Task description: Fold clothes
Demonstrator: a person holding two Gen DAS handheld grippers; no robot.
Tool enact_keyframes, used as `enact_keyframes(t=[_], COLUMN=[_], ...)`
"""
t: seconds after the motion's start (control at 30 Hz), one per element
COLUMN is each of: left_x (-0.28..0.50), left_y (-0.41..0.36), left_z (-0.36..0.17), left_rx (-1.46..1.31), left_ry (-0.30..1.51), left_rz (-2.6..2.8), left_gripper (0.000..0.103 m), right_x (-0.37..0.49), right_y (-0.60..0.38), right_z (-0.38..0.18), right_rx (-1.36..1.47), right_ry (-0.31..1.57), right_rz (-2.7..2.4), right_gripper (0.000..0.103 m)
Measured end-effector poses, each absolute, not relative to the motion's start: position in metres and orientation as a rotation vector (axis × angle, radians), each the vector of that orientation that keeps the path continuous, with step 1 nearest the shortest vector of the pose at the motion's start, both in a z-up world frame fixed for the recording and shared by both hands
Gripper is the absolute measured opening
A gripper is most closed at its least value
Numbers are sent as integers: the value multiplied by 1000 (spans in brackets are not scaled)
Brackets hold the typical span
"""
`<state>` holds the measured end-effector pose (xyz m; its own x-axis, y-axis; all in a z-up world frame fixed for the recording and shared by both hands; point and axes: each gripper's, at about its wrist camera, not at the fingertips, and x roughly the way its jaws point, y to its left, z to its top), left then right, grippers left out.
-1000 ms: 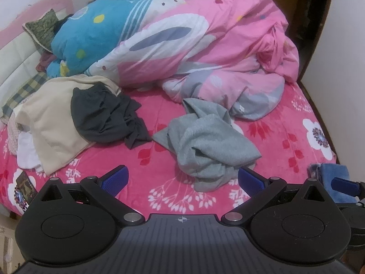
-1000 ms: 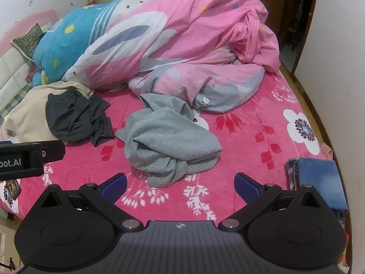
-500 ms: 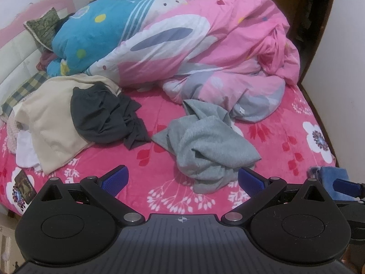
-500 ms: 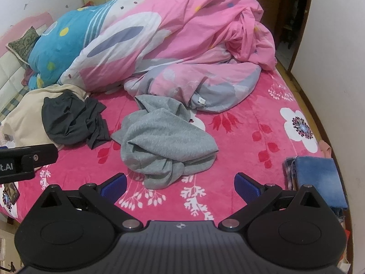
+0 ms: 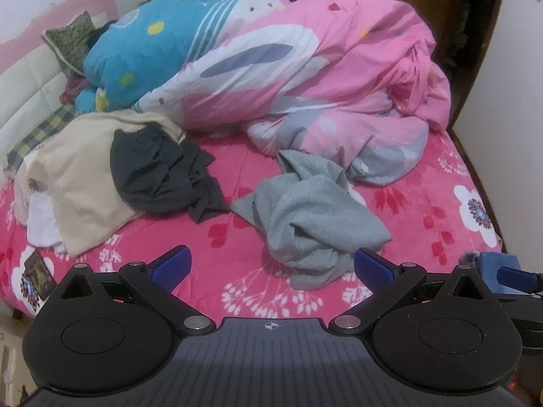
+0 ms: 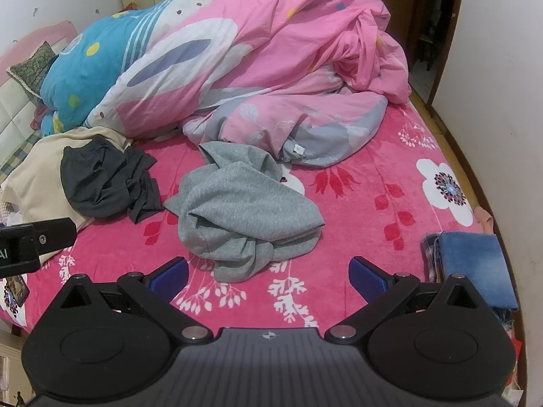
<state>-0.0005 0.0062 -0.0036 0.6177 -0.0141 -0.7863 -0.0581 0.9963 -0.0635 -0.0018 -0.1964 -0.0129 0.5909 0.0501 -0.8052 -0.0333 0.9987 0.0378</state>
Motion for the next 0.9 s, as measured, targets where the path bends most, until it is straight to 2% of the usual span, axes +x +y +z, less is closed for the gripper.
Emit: enact_keyframes(t=[0.9], left_x=[-1], left_y=[13], left_z=[-2], left_rx=[-129], left_ry=[892], left_rz=[23], left_gripper=[103], right_x=[-4], right_y=[-193], right_z=[-13], right_rx=[8], right_ry=[925], right_rz=[52], right_gripper=[103])
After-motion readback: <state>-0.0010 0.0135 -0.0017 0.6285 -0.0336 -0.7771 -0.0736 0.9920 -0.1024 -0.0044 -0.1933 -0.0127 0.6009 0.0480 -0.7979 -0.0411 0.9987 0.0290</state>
